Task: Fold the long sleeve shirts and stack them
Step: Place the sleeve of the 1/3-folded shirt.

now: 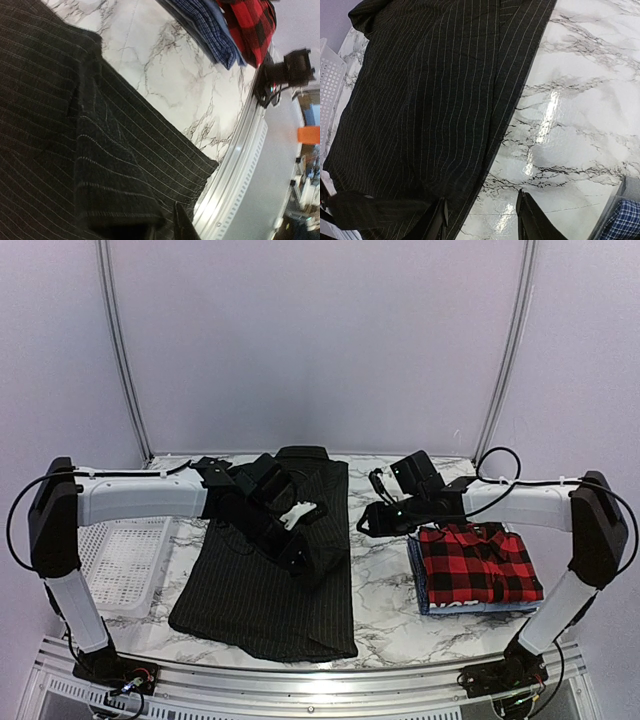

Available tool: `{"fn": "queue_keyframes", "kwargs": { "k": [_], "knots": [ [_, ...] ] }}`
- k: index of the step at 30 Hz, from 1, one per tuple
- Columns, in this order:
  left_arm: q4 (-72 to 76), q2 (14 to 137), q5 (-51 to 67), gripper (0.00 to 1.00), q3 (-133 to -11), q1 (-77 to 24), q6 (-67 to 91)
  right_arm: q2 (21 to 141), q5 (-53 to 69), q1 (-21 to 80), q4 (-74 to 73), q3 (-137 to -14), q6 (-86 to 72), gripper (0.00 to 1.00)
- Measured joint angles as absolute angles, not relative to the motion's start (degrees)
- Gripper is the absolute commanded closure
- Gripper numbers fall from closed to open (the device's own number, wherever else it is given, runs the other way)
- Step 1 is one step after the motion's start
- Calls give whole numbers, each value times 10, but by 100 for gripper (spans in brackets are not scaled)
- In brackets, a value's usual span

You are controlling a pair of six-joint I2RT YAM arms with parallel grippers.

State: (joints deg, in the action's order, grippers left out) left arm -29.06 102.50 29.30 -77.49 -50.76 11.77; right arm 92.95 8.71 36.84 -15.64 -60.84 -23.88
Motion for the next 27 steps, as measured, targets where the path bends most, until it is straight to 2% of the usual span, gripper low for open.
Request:
{"fn": "queue_keyframes", "kwargs": {
  "k": [2,5,20,27],
  "knots": [
    [-292,1034,288,61,-781,-515,116,929,88,368,-153,-608,-238,56],
    [-294,1037,281,54,-785,-524,114,929,94,368,-146,-605,-237,55],
    [-295,1037,236,48,-789,-538,118,925,117,376,-133,-548,-237,55],
    [-291,1051,193,56,-789,-600,130,910,111,378,-133,-537,-237,55]
  ]
}}
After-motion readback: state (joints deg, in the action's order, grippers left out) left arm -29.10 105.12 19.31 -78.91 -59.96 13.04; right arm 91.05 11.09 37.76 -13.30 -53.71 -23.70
